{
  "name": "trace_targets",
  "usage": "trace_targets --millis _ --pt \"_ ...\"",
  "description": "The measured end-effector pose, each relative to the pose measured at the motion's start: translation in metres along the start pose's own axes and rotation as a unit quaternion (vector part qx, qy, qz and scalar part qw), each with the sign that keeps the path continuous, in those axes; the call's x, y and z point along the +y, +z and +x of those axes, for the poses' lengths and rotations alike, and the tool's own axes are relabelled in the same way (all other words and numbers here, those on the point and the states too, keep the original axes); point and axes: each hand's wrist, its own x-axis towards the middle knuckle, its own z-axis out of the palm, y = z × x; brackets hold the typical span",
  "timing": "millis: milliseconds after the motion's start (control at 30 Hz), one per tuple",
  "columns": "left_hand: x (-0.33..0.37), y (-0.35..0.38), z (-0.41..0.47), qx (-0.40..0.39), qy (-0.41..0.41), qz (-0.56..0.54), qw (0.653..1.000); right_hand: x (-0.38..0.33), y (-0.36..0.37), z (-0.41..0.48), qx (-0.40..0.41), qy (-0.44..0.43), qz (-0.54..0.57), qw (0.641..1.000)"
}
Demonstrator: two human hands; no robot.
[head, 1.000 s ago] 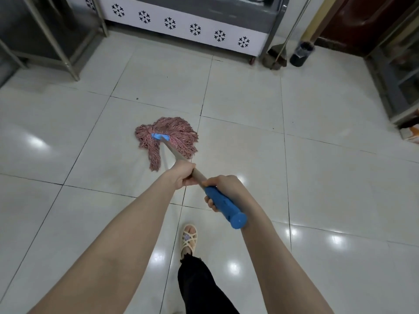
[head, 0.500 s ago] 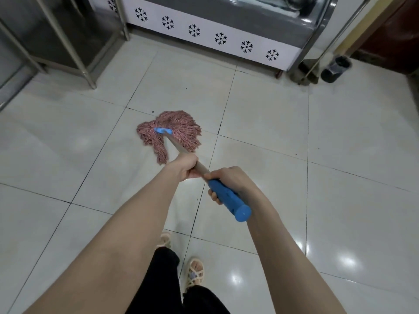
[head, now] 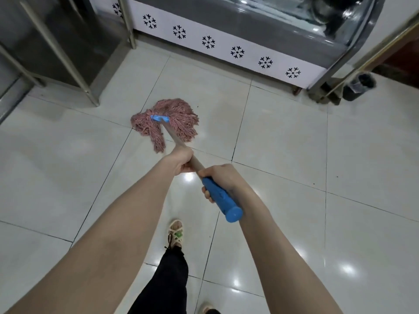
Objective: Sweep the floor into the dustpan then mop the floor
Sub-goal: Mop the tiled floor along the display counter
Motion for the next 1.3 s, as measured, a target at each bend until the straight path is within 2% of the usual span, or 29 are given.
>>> trace_targets --millis 167,333,467,667,1000,1300 --pt "0.05 -0.034 0.048 0.012 -0.01 -0.011 1.0 -0.057 0.024 0.047 -0.002 0.01 0.01 1.0" --pt "0.054 -0.031 0.06 0.003 -0.013 -0.01 1.0 -0.056 0.021 0.059 0.002 0.018 0.022 1.0" --pt "0.037 -0.018 0.042 -0.016 -0.024 -0.061 0.998 -0.034 0.011 0.047 -0.001 0.013 0.02 1.0" --pt "0.016 0.054 0.004 -0.078 -0.01 -0.062 0.995 0.006 -0.046 0.008 0.053 0.008 0.05 0.997" --pt "-0.027 0.197 -0.056 -0.205 -0.016 0.073 0.976 0.093 -0.133 -0.063 0.171 0.026 0.128 0.977" --pt "-0.028 0.213 -0.065 -0.178 0.002 0.076 0.981 0.097 -0.147 -0.065 0.159 0.016 0.137 0.978"
